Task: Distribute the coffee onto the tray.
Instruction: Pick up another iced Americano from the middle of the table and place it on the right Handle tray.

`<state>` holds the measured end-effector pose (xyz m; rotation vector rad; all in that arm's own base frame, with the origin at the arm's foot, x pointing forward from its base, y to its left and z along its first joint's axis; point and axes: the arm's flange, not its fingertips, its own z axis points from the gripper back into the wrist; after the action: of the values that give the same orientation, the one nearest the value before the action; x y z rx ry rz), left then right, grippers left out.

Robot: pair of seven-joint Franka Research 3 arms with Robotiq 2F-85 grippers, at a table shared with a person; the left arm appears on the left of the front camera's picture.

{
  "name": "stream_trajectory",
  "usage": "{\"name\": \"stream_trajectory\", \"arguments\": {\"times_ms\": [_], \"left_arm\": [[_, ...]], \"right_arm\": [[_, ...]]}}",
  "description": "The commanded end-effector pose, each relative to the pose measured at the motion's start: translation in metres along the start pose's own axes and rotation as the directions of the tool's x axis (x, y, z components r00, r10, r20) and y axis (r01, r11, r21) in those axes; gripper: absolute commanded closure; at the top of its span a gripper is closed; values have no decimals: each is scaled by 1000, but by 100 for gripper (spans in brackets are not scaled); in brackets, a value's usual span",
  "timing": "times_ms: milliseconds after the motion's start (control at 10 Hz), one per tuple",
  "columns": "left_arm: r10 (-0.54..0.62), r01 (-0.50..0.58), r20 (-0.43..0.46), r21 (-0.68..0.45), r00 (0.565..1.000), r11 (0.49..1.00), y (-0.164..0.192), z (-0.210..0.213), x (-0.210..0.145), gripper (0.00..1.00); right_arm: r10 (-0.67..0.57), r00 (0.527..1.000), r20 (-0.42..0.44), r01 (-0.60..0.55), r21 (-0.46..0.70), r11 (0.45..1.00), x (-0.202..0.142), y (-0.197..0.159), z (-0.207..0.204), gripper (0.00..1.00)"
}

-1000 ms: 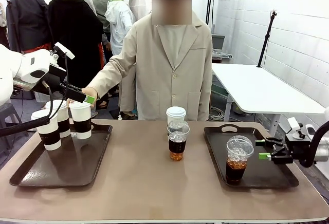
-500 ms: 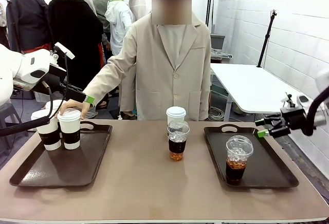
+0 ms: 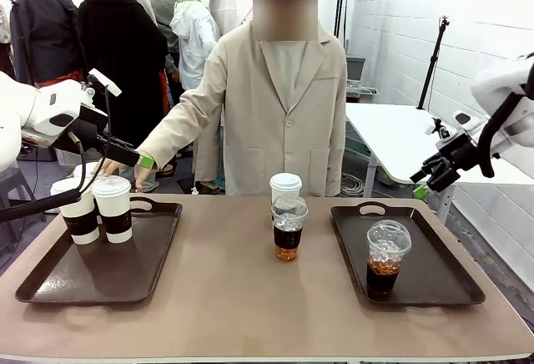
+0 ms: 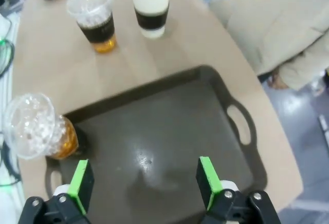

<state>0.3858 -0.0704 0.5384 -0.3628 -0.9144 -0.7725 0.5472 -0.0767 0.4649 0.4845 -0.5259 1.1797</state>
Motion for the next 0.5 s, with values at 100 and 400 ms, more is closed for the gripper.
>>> {"name": "stream_trajectory", "arguments": {"times_ms": [100,400], "left_arm": [[2,-2,-5,-6,1000,1000,1,1,-1,0],[2,-2,-5,-6,1000,1000,1,1,-1,0]], "right_arm": [[-4,976,-218,17,59,998,36,-15,-5,0],[-1,944,-330,-2,-8,1000,55,-11,-18,0]]}}
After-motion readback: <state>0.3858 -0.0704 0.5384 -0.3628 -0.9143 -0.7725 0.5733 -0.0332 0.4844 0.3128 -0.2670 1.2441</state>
